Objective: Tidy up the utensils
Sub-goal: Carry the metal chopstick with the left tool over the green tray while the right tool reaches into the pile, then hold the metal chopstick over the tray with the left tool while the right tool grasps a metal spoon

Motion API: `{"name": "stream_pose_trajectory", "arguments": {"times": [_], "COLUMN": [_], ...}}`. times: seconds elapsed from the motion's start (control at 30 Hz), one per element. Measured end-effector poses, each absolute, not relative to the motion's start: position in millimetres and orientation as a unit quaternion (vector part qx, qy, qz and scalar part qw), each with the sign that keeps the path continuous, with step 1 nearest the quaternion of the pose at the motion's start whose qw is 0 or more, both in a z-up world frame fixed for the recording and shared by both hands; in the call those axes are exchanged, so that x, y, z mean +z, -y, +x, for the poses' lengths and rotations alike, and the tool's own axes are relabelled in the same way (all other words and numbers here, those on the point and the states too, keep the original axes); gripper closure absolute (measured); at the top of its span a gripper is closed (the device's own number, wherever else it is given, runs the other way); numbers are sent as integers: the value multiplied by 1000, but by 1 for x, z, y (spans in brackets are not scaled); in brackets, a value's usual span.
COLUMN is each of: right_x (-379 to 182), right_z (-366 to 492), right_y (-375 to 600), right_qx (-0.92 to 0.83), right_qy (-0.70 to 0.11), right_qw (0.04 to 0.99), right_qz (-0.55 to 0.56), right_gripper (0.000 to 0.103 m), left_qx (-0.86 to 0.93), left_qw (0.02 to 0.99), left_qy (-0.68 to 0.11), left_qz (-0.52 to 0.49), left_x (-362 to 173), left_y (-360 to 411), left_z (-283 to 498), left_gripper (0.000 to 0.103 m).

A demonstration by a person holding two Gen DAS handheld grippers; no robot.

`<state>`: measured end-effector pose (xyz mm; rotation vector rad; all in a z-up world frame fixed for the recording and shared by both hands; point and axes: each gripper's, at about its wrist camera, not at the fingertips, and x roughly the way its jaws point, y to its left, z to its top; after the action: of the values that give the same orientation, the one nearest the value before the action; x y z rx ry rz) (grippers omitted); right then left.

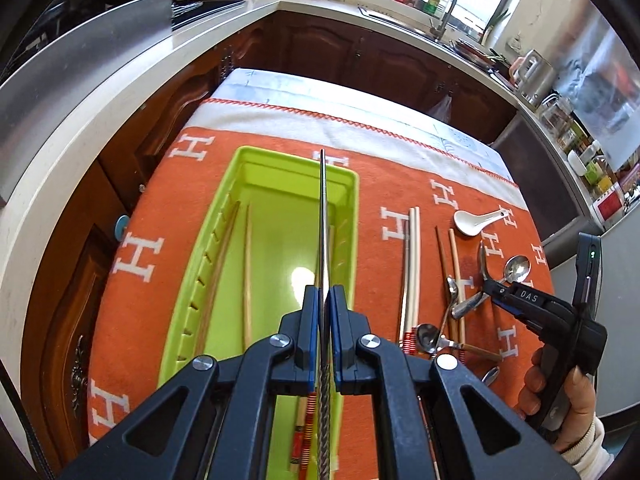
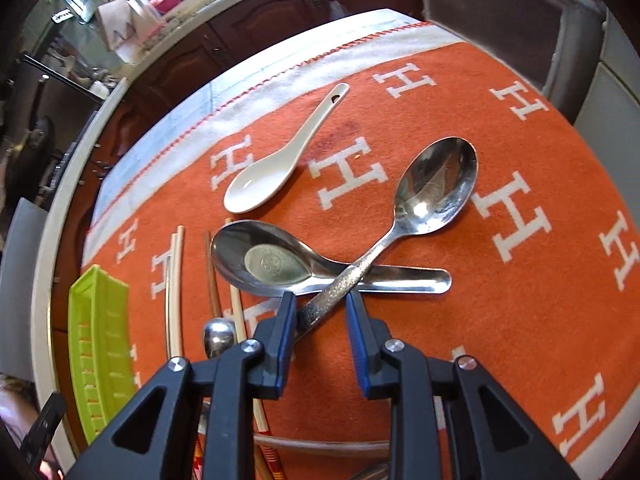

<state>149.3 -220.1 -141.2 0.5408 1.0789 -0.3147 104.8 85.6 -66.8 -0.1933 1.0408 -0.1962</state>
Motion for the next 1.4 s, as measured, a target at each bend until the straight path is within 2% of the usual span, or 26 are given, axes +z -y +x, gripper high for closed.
{"name": "stream_pose_trajectory", "arguments": {"times": [0.1,0.13,0.17,0.2,0.3,0.43,0.67,0.8,0.97,1.4], "right_x": [-142,-140,-138,-139,-146,-153,-155,-141,-145,-156], "right_z": [148,146,145,146,141,132,118,116,124,149], "right_y": [220,221,221,221,225,238,257,269,284,282], "right_qx": [-152,-154,-158,-161,-145,-83,-51,-55,-76,-102], "right_qy": [-503,-500,-498,-506,-511,-515,-505,-481,-480,-484], "right_qw": [812,813,815,812,809,789,771,784,780,781], "right_qz": [255,257,251,243,251,325,384,388,393,381], "right_gripper": [85,90,103,103,103,103,101,100,90,88], "left_qx": [-87,-84,-83,-82,-78,-77,-76,-78,-79,-85], "left_qw": [859,859,858,858,858,858,858,856,854,847], "left_qy": [-497,-497,-497,-498,-498,-498,-497,-499,-504,-514], "left_qz": [-92,-93,-94,-94,-97,-101,-106,-105,-105,-105], "left_x": [-69,-70,-70,-71,-73,-74,-76,-78,-82,-89], "left_y": [-94,-97,-100,-102,-109,-114,-116,-114,-111,-108], "left_z": [103,102,102,102,101,100,101,101,102,107], "left_gripper": [100,100,100,100,100,99,99,99,99,99]}}
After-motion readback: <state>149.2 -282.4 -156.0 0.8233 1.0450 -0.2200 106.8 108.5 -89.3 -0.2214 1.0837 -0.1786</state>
